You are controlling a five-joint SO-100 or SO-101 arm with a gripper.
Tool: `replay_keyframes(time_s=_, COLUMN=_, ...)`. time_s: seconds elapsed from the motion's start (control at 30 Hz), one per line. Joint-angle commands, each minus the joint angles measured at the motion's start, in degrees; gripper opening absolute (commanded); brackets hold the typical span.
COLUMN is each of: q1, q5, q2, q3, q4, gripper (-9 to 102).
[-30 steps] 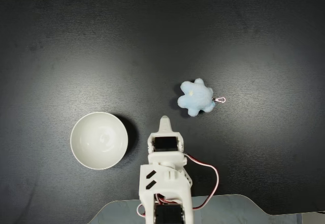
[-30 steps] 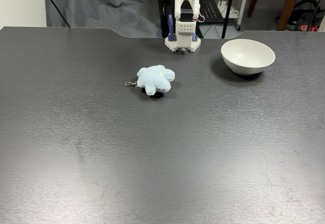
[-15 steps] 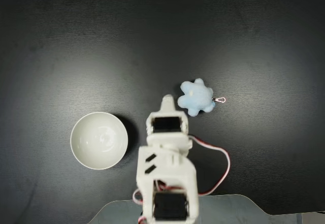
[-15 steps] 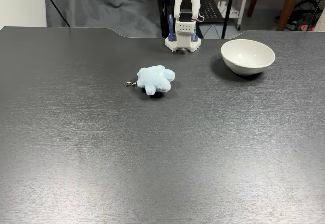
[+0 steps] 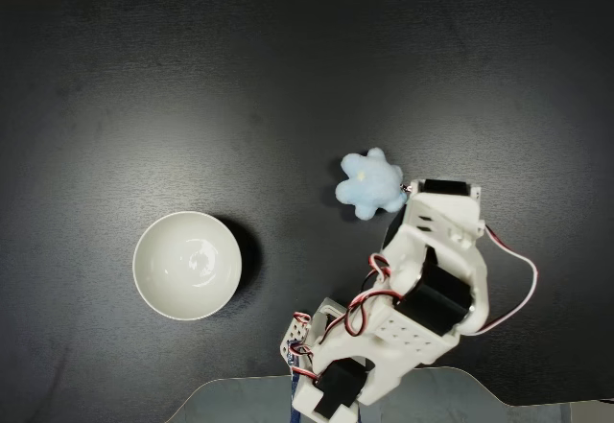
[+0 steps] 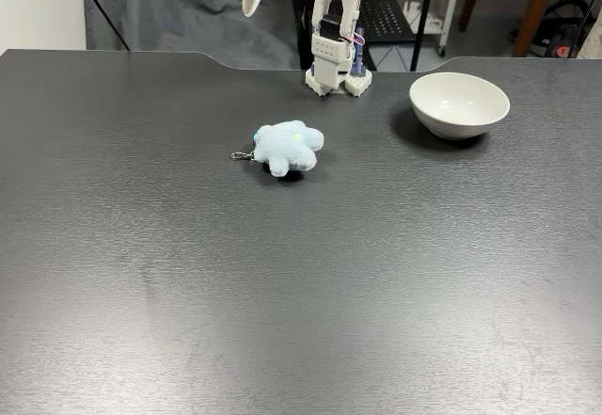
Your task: Grasp a skyblue doll and put it in the white bowl.
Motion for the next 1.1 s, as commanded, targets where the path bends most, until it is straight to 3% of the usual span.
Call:
replay_keyframes(time_s=0.0, q1=1.05, q5=-1.85, q2=0.35, q3=-1.85, q4=2.9, gripper=-1)
replay_keyframes(time_s=0.43, q1=0.18, q5=-5.27, q2=0.26, q3=23.2, q4=2.72, gripper=-1)
replay_keyframes(time_s=0.83, q1=0.09, q5=-5.54, q2=-3.69, q3=24.87, q4=-2.2, gripper=0)
replay_keyframes(time_s=0.93, q1=-1.58, q5=-6.5, q2=-3.78, q3=25.22, q4=-1.76, gripper=6)
replay_keyframes(time_s=1.07, q1=-2.29, q5=-9.4, q2=-3.78, q3=25.22, q4=1.32, gripper=25)
